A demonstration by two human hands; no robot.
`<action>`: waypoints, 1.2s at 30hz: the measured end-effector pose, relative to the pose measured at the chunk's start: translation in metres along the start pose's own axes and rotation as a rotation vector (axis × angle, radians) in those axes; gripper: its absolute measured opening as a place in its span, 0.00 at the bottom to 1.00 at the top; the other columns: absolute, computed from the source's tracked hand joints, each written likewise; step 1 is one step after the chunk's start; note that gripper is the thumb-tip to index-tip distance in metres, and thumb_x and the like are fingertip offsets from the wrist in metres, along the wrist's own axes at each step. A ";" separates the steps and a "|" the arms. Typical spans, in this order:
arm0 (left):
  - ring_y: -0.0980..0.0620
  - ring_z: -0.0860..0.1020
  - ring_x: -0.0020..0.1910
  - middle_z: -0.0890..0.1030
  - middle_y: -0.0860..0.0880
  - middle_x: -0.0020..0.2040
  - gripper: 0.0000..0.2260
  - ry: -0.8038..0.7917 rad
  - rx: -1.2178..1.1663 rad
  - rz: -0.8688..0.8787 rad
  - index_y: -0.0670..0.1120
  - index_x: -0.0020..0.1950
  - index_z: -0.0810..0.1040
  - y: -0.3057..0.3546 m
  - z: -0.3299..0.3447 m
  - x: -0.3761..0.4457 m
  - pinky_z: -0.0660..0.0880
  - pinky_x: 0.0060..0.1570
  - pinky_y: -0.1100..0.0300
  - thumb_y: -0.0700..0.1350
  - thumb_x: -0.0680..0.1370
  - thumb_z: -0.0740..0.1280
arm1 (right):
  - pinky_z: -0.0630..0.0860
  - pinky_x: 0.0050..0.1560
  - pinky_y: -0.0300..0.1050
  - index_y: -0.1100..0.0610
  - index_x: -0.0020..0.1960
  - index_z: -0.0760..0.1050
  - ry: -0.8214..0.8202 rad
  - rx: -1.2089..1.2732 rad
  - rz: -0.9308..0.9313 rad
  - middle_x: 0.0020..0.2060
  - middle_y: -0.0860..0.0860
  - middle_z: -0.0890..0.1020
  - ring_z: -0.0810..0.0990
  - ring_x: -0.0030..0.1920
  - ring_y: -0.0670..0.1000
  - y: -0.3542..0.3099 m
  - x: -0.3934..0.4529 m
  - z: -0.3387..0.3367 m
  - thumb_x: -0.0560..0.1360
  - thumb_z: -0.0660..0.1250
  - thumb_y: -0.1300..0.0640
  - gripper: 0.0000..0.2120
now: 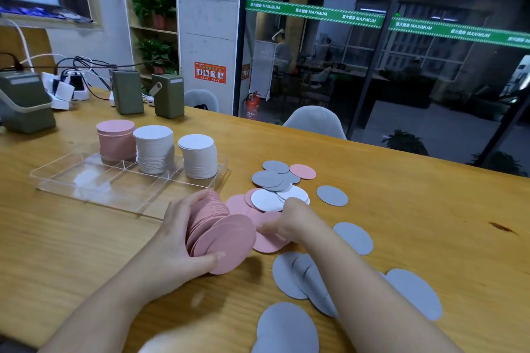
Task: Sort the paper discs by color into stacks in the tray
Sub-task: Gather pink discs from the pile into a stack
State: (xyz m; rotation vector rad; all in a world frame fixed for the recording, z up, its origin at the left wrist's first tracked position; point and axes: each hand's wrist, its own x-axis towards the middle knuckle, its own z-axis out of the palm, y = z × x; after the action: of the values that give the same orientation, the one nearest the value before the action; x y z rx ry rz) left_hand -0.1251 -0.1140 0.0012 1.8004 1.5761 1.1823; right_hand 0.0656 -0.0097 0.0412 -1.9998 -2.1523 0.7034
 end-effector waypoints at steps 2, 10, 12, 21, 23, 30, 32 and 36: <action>0.79 0.61 0.60 0.59 0.70 0.64 0.43 0.001 0.002 0.002 0.68 0.68 0.55 0.000 0.000 0.000 0.63 0.52 0.81 0.46 0.64 0.77 | 0.61 0.29 0.40 0.56 0.37 0.64 -0.023 0.022 -0.016 0.33 0.49 0.69 0.71 0.41 0.52 0.002 0.000 -0.002 0.68 0.71 0.41 0.22; 0.78 0.61 0.62 0.58 0.72 0.63 0.42 -0.003 -0.021 0.007 0.70 0.67 0.54 0.004 -0.001 0.000 0.64 0.52 0.80 0.59 0.57 0.71 | 0.60 0.28 0.37 0.56 0.35 0.63 -0.011 0.270 -0.127 0.30 0.49 0.67 0.65 0.30 0.47 0.015 -0.003 -0.003 0.75 0.66 0.55 0.15; 0.77 0.61 0.62 0.58 0.72 0.63 0.43 -0.007 -0.022 0.008 0.69 0.68 0.54 0.004 -0.001 0.000 0.64 0.52 0.80 0.59 0.57 0.71 | 0.64 0.33 0.39 0.59 0.40 0.70 0.011 0.370 -0.192 0.34 0.50 0.72 0.70 0.33 0.48 0.021 -0.006 -0.003 0.74 0.65 0.56 0.08; 0.79 0.59 0.61 0.56 0.72 0.62 0.41 -0.021 -0.010 0.002 0.73 0.64 0.52 0.004 0.000 0.000 0.63 0.52 0.80 0.60 0.57 0.69 | 0.77 0.50 0.44 0.57 0.53 0.75 -0.048 0.780 -0.564 0.48 0.53 0.83 0.81 0.47 0.47 0.045 -0.027 -0.020 0.76 0.66 0.63 0.07; 0.81 0.57 0.60 0.54 0.73 0.61 0.41 -0.024 -0.003 0.004 0.72 0.64 0.50 0.004 0.001 0.000 0.61 0.51 0.83 0.60 0.57 0.68 | 0.76 0.53 0.49 0.60 0.54 0.74 -0.093 0.802 -0.625 0.50 0.56 0.82 0.80 0.49 0.51 0.049 -0.031 -0.023 0.75 0.66 0.60 0.09; 0.84 0.51 0.60 0.49 0.75 0.63 0.45 -0.036 0.035 0.022 0.67 0.69 0.48 0.003 0.001 0.001 0.57 0.52 0.85 0.62 0.57 0.68 | 0.72 0.46 0.43 0.59 0.49 0.71 -0.102 0.634 -0.663 0.41 0.47 0.77 0.75 0.43 0.44 0.037 -0.046 -0.007 0.77 0.63 0.64 0.02; 0.84 0.51 0.61 0.49 0.75 0.63 0.48 -0.043 0.030 0.020 0.69 0.68 0.48 0.003 0.000 0.001 0.57 0.53 0.84 0.66 0.55 0.71 | 0.71 0.45 0.44 0.60 0.48 0.69 -0.041 0.579 -0.623 0.42 0.51 0.76 0.73 0.42 0.47 0.029 -0.046 0.004 0.77 0.62 0.63 0.02; 0.83 0.49 0.62 0.47 0.78 0.61 0.51 -0.045 0.030 0.013 0.71 0.65 0.48 0.002 0.000 0.002 0.54 0.53 0.87 0.76 0.48 0.69 | 0.73 0.54 0.46 0.56 0.52 0.68 -0.022 0.565 -0.615 0.50 0.52 0.78 0.76 0.52 0.50 0.015 -0.052 0.025 0.77 0.64 0.60 0.07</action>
State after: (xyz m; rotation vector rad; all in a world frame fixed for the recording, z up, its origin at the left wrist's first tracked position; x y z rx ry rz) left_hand -0.1240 -0.1122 0.0036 1.8465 1.5669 1.1218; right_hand 0.0758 -0.0662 0.0249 -0.9896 -2.0839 1.0535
